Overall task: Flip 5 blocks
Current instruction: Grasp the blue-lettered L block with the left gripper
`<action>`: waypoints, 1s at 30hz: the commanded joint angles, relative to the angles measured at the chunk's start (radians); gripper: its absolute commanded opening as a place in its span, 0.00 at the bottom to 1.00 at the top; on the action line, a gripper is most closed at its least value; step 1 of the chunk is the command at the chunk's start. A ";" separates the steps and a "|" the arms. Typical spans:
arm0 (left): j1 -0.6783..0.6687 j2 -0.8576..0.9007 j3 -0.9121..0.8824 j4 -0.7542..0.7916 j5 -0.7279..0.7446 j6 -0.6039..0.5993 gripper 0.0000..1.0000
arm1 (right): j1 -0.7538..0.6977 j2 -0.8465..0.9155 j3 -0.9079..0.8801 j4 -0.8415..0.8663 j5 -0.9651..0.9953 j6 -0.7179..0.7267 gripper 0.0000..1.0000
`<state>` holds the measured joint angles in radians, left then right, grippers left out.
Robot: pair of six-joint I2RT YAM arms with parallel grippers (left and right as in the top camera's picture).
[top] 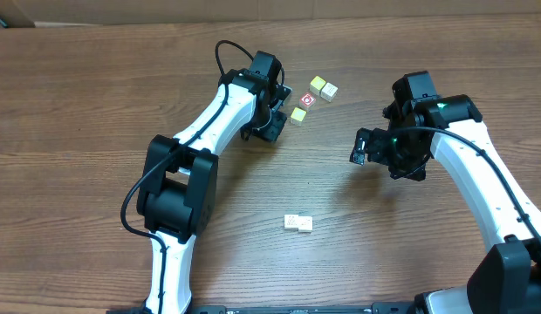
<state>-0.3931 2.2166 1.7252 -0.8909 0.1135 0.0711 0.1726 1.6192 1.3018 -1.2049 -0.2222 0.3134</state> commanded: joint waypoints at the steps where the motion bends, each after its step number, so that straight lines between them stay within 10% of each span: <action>1: -0.002 0.023 0.024 0.000 0.010 -0.045 0.23 | 0.000 -0.007 0.013 0.002 -0.008 -0.008 1.00; 6: -0.002 0.023 0.024 -0.004 0.010 -0.065 0.05 | 0.000 -0.007 0.013 0.002 -0.008 -0.008 1.00; 21: -0.009 -0.154 0.002 -0.208 0.009 -0.293 0.04 | 0.000 -0.007 0.013 -0.009 -0.008 -0.020 1.00; 30: -0.149 -0.512 -0.468 -0.088 -0.058 -0.514 0.04 | 0.000 -0.007 0.013 -0.020 -0.008 -0.034 1.00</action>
<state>-0.4740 1.8400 1.4452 -1.0237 0.0750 -0.2951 0.1726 1.6192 1.3018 -1.2251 -0.2218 0.2905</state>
